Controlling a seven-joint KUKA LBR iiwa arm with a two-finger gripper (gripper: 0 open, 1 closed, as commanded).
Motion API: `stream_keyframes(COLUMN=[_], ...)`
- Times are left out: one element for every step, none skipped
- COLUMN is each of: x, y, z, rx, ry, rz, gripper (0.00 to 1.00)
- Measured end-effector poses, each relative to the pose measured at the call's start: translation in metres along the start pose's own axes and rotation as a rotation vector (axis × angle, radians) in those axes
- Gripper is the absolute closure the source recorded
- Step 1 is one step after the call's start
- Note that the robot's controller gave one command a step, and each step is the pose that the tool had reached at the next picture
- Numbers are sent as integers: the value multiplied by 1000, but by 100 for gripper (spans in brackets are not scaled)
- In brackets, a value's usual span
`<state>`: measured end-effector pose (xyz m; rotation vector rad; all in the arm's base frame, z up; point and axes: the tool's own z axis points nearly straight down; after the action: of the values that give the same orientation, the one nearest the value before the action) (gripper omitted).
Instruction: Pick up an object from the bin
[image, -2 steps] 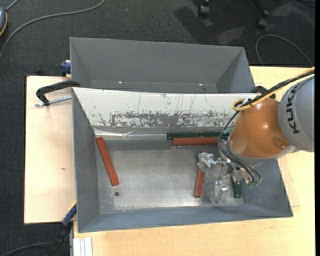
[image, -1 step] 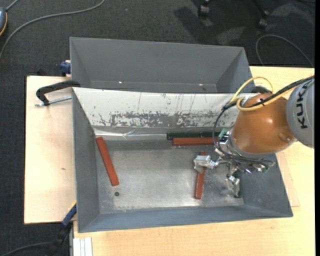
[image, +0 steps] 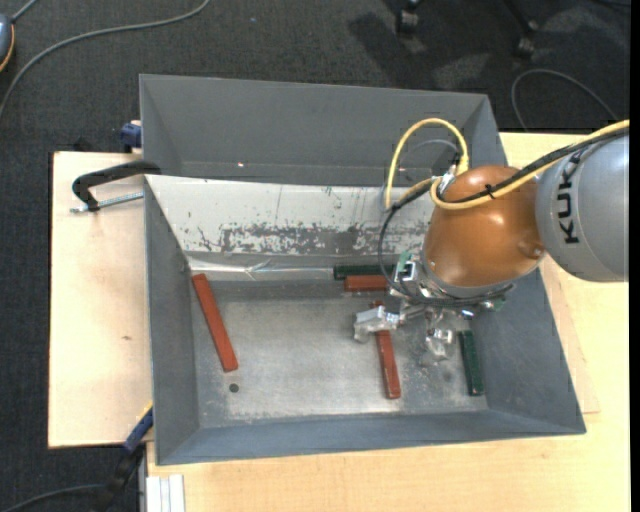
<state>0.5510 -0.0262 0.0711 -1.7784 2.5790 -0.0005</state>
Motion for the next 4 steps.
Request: stream_keyframes(x=[2,18,27,31], y=[0,-54,-57,-34], z=[0,-123,-222,-188], rx=[-3,10,5,-10], ry=[3,1,2,3], rz=[3,-57,-372,-608], gripper=[100,100,100,100])
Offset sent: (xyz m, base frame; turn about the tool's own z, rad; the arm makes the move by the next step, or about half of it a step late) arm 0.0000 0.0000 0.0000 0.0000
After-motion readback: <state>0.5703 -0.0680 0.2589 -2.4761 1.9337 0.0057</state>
